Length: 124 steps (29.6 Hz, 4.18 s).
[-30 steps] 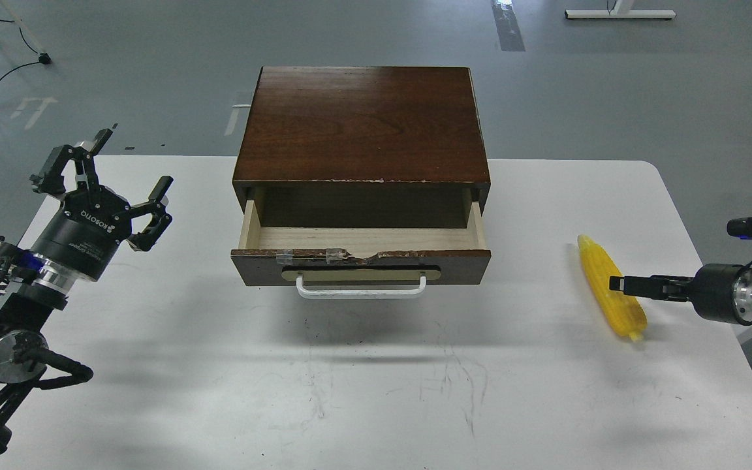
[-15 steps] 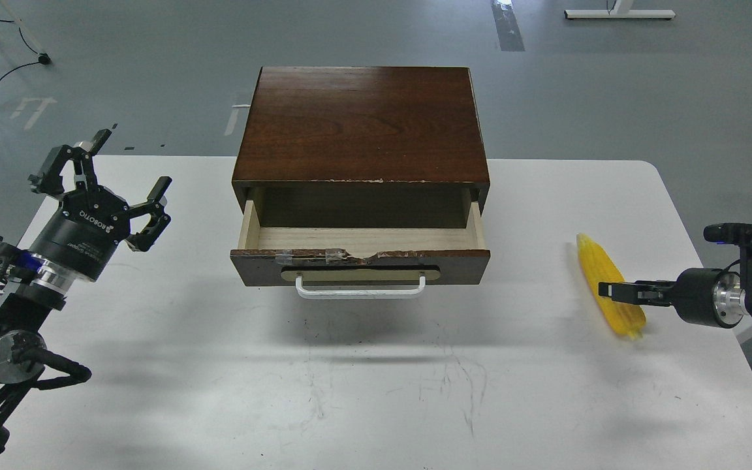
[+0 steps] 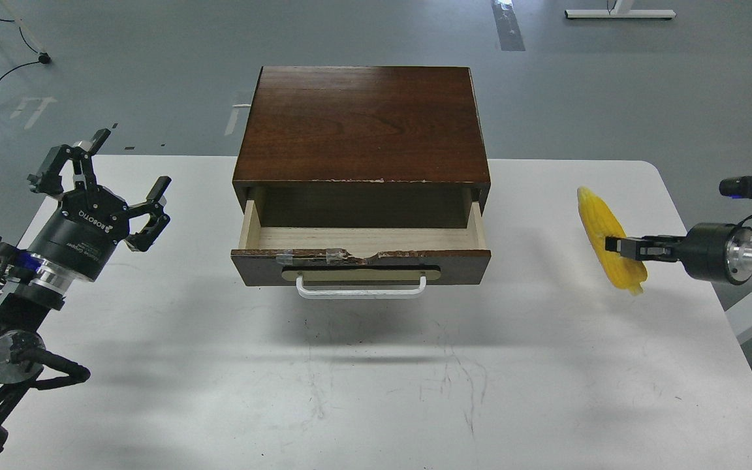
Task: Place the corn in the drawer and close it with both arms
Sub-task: 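Lift the corn with the right gripper and carry it over the open drawer, then lower the corn into the drawer, open the right gripper, withdraw upward, then swing the left gripper over the drawer front and down toward the handle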
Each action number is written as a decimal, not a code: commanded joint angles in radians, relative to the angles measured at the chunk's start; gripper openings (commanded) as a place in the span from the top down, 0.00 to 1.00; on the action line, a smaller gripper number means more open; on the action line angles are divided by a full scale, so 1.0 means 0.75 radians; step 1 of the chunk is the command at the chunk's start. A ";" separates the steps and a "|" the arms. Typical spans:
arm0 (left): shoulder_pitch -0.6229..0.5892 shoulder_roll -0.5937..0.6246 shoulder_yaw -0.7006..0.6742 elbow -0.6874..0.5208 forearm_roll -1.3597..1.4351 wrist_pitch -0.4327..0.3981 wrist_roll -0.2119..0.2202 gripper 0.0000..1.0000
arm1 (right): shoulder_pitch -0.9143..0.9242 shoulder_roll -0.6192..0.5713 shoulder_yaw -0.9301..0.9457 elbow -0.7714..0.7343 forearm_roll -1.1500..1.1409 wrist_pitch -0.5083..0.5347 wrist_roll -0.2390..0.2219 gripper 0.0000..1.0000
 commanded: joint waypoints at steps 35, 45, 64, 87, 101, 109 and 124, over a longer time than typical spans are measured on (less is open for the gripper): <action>0.012 0.037 -0.014 -0.028 0.000 0.000 0.000 0.01 | 0.958 0.939 -0.779 0.206 -0.335 -0.318 0.000 0.90; 0.012 0.037 -0.014 -0.026 0.000 0.000 0.000 0.01 | 0.913 0.952 -0.791 0.202 -0.329 -0.328 0.000 0.69; 0.010 0.080 -0.012 -0.022 0.020 0.000 -0.032 0.01 | 0.942 0.899 -0.771 0.247 -0.274 -0.328 0.000 0.17; -0.268 0.225 -0.053 -0.284 0.580 0.000 -0.032 0.01 | -0.152 0.074 0.473 0.331 1.039 -0.336 0.000 0.01; -0.528 -0.049 -0.023 -0.738 1.656 0.000 -0.032 0.08 | -0.674 0.095 0.645 0.200 1.277 -0.332 0.000 0.01; -0.524 -0.167 0.265 -0.818 1.894 0.000 -0.032 0.56 | -0.702 0.134 0.645 0.136 1.285 -0.336 0.000 0.01; -0.227 -0.184 0.571 -0.777 2.141 0.000 -0.032 1.00 | -0.729 0.136 0.641 0.136 1.285 -0.338 0.000 0.01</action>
